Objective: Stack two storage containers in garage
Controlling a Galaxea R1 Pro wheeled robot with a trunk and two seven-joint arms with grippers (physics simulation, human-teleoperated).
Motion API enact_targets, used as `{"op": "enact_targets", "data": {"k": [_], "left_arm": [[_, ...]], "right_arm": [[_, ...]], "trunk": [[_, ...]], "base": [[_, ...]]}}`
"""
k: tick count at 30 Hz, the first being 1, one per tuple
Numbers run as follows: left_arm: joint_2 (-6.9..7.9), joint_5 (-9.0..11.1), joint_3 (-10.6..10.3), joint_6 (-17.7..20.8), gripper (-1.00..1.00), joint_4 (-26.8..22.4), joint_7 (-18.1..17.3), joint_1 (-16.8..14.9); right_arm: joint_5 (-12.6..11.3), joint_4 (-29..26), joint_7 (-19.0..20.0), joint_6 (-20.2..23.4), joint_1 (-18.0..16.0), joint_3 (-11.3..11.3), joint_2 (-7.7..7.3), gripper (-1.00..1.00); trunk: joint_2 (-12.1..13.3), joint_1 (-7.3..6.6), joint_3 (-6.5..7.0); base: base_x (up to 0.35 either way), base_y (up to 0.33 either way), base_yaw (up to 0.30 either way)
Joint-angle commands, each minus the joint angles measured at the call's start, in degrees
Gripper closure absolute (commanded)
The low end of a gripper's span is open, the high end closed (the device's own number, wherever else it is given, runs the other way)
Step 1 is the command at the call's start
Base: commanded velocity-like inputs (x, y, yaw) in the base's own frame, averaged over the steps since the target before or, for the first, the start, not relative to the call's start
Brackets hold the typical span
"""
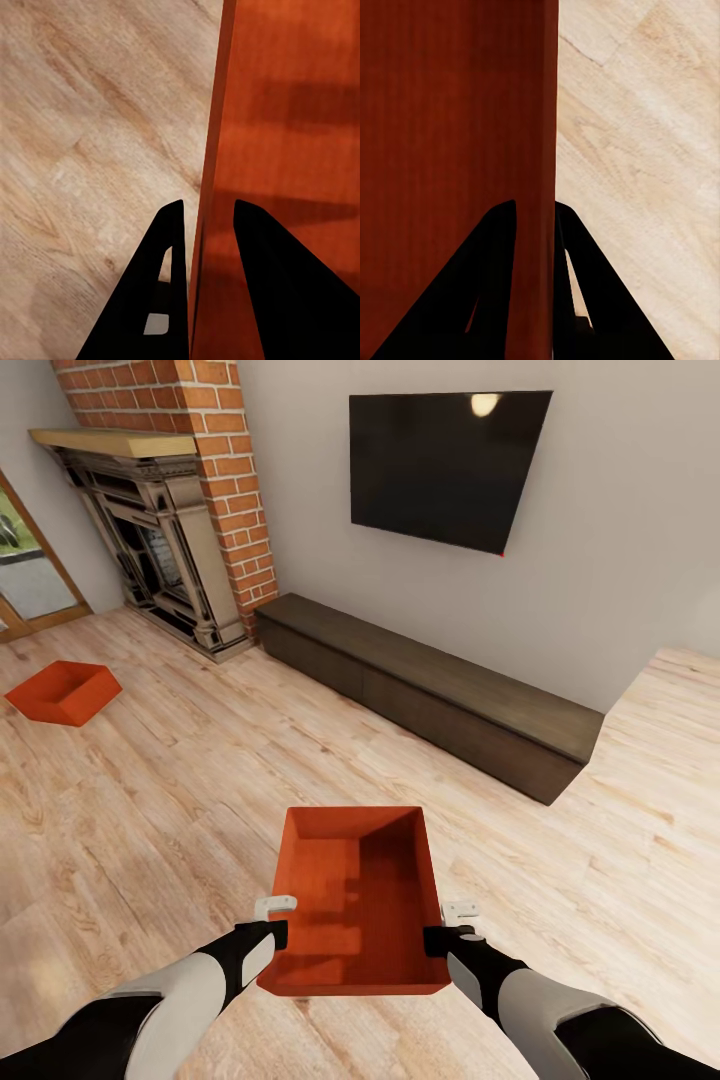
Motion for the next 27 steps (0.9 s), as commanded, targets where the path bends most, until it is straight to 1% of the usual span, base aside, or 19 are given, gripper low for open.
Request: {"op": "enact_targets", "data": {"k": [1, 13, 17, 22, 27], "left_arm": [[0.55, -0.1, 0.0, 0.3, 1.00, -0.1, 0.8, 0.0], [0.55, -0.1, 0.0, 0.3, 1.00, -0.1, 0.8, 0.0], [0.53, -0.1, 0.0, 0.3, 1.00, -0.1, 0.8, 0.0], [0.43, 0.1, -0.1, 0.2, 1.00, -0.1, 3.5, 0.0], [0.37, 0.2, -0.2, 0.2, 1.00, -0.1, 4.0, 0.0]], "right_arm": [[-0.4, -0.1, -0.3, 0.1, 0.0, 1.0, -0.31, 1.00], [-0.4, -0.1, -0.4, -0.2, 0.0, 1.0, -0.06, 1.00], [-0.4, -0.1, -0.5, -0.2, 0.0, 1.0, -0.04, 1.00], [-0.4, -0.1, -0.6, -0.2, 0.0, 1.0, -0.08, 1.00], [-0.4, -0.1, -0.6, -0.2, 0.0, 1.0, -0.08, 1.00]], "trunk": [[-0.1, 0.03, -0.08], [-0.1, 0.03, -0.08], [-0.1, 0.03, 0.14], [-0.1, 0.03, 0.57], [-0.1, 0.03, 1.01]], "base": [[0.000, 0.000, 0.000], [0.000, 0.000, 0.000], [0.000, 0.000, 0.000], [0.000, 0.000, 0.000], [0.000, 0.000, 0.000]]}}
